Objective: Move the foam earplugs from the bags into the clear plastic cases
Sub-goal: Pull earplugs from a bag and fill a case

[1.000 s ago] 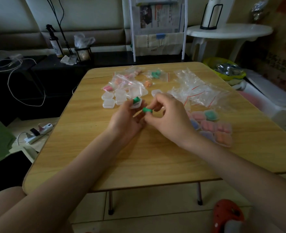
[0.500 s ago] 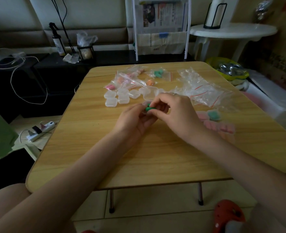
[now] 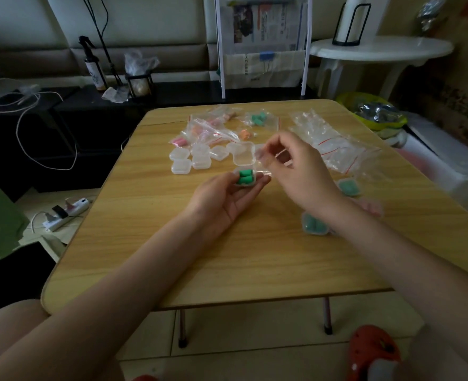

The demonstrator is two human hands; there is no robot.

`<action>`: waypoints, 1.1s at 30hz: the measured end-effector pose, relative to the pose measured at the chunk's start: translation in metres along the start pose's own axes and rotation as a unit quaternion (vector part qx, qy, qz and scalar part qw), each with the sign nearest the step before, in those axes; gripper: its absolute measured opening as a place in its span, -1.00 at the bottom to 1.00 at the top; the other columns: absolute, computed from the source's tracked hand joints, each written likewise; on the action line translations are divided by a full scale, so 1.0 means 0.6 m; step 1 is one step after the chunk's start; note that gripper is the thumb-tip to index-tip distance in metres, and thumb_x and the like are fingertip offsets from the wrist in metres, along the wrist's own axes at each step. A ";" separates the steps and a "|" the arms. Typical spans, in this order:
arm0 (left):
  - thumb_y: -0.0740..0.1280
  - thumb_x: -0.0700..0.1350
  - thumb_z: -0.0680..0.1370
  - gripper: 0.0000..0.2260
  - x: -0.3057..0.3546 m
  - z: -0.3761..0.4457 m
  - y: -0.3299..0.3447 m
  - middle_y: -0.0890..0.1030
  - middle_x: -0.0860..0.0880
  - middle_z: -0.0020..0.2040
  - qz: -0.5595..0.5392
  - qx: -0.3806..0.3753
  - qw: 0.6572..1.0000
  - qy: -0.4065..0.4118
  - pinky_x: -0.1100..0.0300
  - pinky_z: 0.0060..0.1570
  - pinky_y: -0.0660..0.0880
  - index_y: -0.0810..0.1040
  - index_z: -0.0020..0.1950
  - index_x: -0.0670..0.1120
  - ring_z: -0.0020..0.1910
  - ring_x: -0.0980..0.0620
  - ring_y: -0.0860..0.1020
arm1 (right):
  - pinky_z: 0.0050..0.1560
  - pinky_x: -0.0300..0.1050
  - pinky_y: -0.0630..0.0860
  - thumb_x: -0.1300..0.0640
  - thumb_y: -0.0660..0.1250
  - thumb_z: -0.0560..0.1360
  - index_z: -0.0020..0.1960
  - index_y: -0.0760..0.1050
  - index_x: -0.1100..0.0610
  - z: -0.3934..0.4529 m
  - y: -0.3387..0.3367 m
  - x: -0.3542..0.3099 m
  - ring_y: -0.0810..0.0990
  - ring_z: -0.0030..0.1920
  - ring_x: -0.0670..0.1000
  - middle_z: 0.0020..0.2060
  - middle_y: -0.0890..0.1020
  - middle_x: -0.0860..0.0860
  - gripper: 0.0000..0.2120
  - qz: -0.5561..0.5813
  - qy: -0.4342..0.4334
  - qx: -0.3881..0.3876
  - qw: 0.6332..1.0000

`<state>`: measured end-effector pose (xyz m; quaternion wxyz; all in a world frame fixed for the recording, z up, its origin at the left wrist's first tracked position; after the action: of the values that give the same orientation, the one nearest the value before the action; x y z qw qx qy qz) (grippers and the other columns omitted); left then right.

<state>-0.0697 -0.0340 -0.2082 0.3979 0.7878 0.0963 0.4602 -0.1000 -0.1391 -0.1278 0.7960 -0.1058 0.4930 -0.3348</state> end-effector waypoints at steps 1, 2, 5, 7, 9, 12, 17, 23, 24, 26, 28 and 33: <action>0.08 -0.26 0.64 -0.71 -0.001 0.000 0.001 0.54 -0.41 0.14 0.002 -0.002 1.000 -0.003 0.12 -0.20 0.63 0.33 0.26 -0.45 -0.11 -0.20 0.66 | -0.17 -0.33 0.44 0.12 0.30 0.56 0.07 0.51 0.13 0.002 -0.004 0.003 0.55 -0.14 -0.04 -0.05 0.59 -0.05 -0.87 -0.004 0.007 0.008 1.000; 0.09 -0.23 0.65 -0.69 -0.002 0.000 0.002 0.52 -0.40 0.18 0.008 -0.004 1.000 -0.005 0.13 -0.18 0.63 0.33 0.27 -0.44 -0.09 -0.20 0.66 | -0.14 -0.38 0.43 0.11 0.26 0.59 0.19 0.48 0.08 0.004 -0.002 0.009 0.54 -0.09 -0.04 0.06 0.56 -0.06 -0.81 -0.009 0.018 -0.001 1.000; 0.07 -0.11 0.66 -0.62 -0.005 0.000 0.002 0.56 -0.35 0.15 0.030 -0.015 0.999 -0.015 0.15 -0.09 0.62 0.37 0.26 -0.41 -0.06 -0.15 0.66 | -0.07 -0.52 0.39 0.05 0.16 0.63 0.45 0.28 -0.01 0.002 0.027 0.027 0.47 0.09 -0.17 0.29 0.45 -0.11 -0.61 -0.002 0.050 -0.101 0.994; 0.02 -0.04 0.67 -0.57 -0.007 0.001 -0.001 0.61 -0.32 0.05 0.030 -0.012 0.999 -0.027 0.17 -0.12 0.62 0.38 0.25 -0.40 -0.11 -0.12 0.67 | -0.02 -0.51 0.40 0.10 0.16 0.63 0.46 0.28 0.00 -0.002 0.035 0.027 0.46 0.10 -0.21 0.30 0.47 -0.08 -0.60 0.017 0.045 -0.118 0.992; 0.00 0.00 0.67 -0.53 -0.007 0.002 -0.004 0.61 -0.31 0.00 0.020 -0.006 0.999 -0.034 0.18 -0.17 0.62 0.39 0.23 -0.40 -0.17 -0.11 0.68 | -0.05 -0.48 0.44 0.18 0.21 0.60 0.40 0.39 0.05 -0.003 0.028 0.016 0.49 0.02 -0.23 0.17 0.54 -0.04 -0.63 0.042 0.026 -0.086 0.995; 0.01 0.01 0.67 -0.55 -0.004 0.003 -0.005 0.63 -0.28 -0.06 0.008 -0.010 0.999 -0.033 0.20 -0.16 0.61 0.44 0.16 -0.38 -0.21 -0.07 0.68 | -0.04 -0.35 0.51 0.23 0.35 0.52 0.29 0.48 0.08 -0.002 0.026 0.002 0.55 -0.03 -0.16 -0.03 0.57 -0.01 -0.66 0.059 -0.003 -0.089 0.994; 0.06 -0.09 0.65 -0.68 -0.007 0.000 -0.002 0.68 -0.18 -0.17 0.043 -0.026 0.998 -0.037 0.30 -0.25 0.57 0.50 0.08 -0.28 -0.29 0.04 0.66 | 0.18 -0.29 0.40 0.12 0.50 0.39 0.29 0.51 0.06 -0.012 0.047 -0.002 0.49 0.12 -0.09 0.12 0.52 0.00 -0.52 -0.086 -0.047 -0.145 0.985; 0.10 -0.08 0.65 -0.67 -0.008 0.000 -0.004 0.68 -0.21 -0.19 0.062 -0.005 0.998 -0.033 0.20 -0.19 0.62 0.51 0.02 -0.31 -0.24 -0.02 0.68 | 0.07 -0.28 0.33 0.24 0.32 0.53 0.20 0.56 0.15 -0.008 0.027 -0.007 0.48 0.09 -0.02 0.08 0.57 0.05 -0.75 -0.134 -0.054 -0.082 0.986; 0.12 -0.09 0.65 -0.69 -0.008 0.000 -0.004 0.68 -0.20 -0.19 0.070 -0.004 0.997 -0.030 0.20 -0.18 0.62 0.52 0.02 -0.31 -0.24 -0.02 0.68 | 0.06 -0.28 0.32 0.25 0.31 0.53 0.18 0.56 0.16 -0.008 0.027 -0.007 0.48 0.08 -0.02 0.07 0.57 0.04 -0.76 -0.135 -0.054 -0.085 0.986; 0.17 -0.11 0.63 -0.74 -0.008 0.000 -0.003 0.67 -0.19 -0.15 0.086 -0.006 0.996 -0.024 0.21 -0.15 0.61 0.52 0.05 -0.29 -0.22 0.00 0.67 | 0.00 -0.37 0.34 0.24 0.36 0.50 0.15 0.58 0.17 -0.008 0.030 -0.008 0.49 0.03 -0.06 0.03 0.58 0.04 -0.77 -0.144 -0.062 -0.100 0.983; 0.20 -0.14 0.61 -0.77 -0.009 -0.002 -0.003 0.66 -0.18 -0.10 0.100 -0.016 0.995 -0.020 0.23 -0.12 0.59 0.53 0.07 -0.28 -0.22 0.04 0.66 | -0.04 -0.53 0.30 0.19 0.44 0.45 0.15 0.60 0.15 -0.004 0.033 -0.006 0.49 -0.01 -0.11 0.02 0.60 0.00 -0.72 -0.150 -0.057 -0.133 0.978; 0.17 -0.32 0.59 -0.78 0.000 -0.008 0.006 0.61 -0.21 -0.02 0.121 -0.035 0.992 0.001 0.24 -0.05 0.59 0.45 0.21 -0.33 -0.16 0.02 0.64 | 0.20 -0.33 0.40 0.12 0.42 0.45 0.17 0.58 -0.08 -0.009 0.038 0.012 0.52 0.15 -0.22 0.16 0.59 -0.17 -0.70 -0.038 0.016 -0.242 0.969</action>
<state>-0.0747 -0.0338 -0.2043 0.3663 0.7788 -0.0152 0.5090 -0.0929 -0.1260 -0.1471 0.7254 -0.3085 0.5676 -0.2376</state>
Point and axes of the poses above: each hand's wrist, its own z-axis towards the middle knuckle, its own y-axis out of the palm, x = y × z, the point moved 9 cm from there along z, towards the middle knuckle
